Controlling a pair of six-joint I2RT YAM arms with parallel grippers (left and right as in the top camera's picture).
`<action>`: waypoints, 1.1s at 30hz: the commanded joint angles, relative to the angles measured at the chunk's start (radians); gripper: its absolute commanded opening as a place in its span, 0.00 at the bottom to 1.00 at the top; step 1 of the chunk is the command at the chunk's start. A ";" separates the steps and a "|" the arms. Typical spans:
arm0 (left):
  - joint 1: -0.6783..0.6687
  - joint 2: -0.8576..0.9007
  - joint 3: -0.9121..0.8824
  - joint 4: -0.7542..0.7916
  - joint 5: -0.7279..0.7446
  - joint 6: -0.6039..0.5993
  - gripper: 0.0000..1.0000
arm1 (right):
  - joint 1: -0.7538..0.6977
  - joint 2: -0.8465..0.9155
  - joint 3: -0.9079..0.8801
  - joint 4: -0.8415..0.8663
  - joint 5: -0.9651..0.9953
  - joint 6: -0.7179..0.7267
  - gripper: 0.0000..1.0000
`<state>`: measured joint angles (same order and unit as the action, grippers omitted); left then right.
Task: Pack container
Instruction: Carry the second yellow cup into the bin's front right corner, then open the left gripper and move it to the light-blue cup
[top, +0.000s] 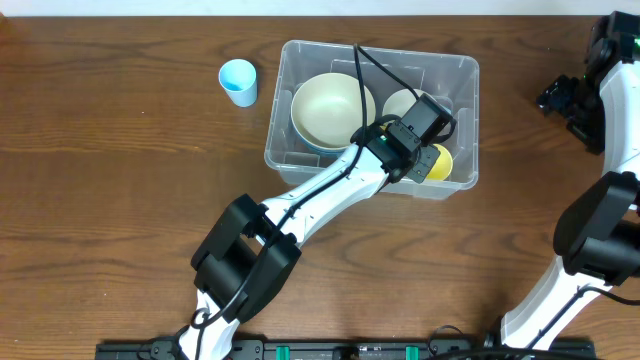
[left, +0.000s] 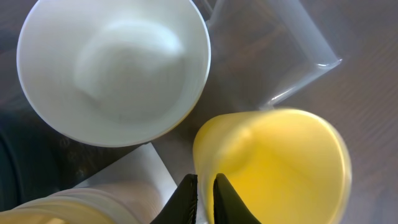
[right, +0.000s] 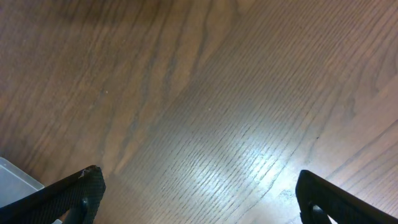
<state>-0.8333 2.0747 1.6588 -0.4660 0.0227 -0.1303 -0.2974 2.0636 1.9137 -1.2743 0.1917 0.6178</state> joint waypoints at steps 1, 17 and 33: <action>0.005 0.018 -0.006 -0.002 -0.015 0.007 0.12 | -0.005 -0.005 -0.004 0.000 0.014 0.010 0.99; 0.006 -0.033 0.065 0.048 -0.016 0.064 0.23 | -0.005 -0.005 -0.004 0.000 0.014 0.010 0.99; 0.229 -0.343 0.122 -0.004 -0.410 0.085 0.80 | -0.005 -0.005 -0.004 0.000 0.014 0.010 0.99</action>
<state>-0.7021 1.8126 1.7512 -0.4500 -0.2283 -0.0460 -0.2974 2.0640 1.9137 -1.2743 0.1917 0.6178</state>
